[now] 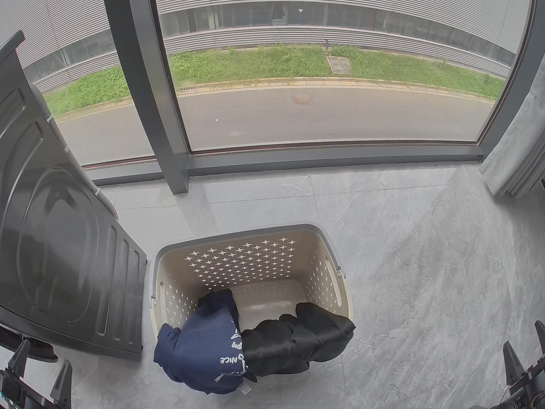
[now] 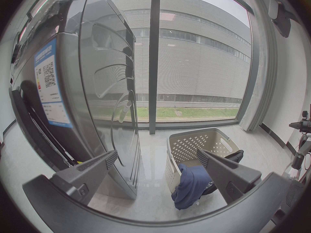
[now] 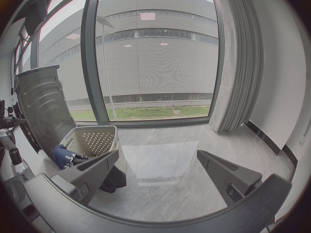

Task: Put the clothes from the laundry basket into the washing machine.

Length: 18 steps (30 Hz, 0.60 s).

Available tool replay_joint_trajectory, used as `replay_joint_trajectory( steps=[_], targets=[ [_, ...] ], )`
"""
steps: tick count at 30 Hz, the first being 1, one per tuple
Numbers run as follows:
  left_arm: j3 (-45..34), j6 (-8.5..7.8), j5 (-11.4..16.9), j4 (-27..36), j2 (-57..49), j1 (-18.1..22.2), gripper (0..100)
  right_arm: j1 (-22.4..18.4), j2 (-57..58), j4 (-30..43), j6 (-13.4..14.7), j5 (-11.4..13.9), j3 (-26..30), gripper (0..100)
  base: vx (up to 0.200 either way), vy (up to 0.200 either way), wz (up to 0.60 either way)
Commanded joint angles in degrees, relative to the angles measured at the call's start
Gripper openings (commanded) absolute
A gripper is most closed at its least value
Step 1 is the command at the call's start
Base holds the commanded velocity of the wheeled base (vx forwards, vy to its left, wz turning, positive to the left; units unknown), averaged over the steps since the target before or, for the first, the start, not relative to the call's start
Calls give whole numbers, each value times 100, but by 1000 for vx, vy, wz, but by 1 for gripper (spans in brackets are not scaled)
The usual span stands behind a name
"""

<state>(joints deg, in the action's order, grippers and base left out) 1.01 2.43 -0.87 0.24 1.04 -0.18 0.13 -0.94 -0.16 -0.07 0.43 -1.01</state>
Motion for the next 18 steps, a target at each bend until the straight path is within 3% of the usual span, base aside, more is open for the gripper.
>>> replay_joint_trajectory(
  steps=[1, 8, 18],
  targets=[
    [-84, 4, 7, 2, -68, 1, 100, 4, 94, -2, -1, 1, 101, 100, 0, 0, 0],
    [-84, 4, -1, 2, -68, 1, 100, 4, 94, -2, -1, 1, 101, 100, 171, 0, 0],
    [-84, 4, -1, 2, -77, 1, 100, 4, 94, -2, -1, 1, 101, 100, 20, 0, 0]
  ],
)
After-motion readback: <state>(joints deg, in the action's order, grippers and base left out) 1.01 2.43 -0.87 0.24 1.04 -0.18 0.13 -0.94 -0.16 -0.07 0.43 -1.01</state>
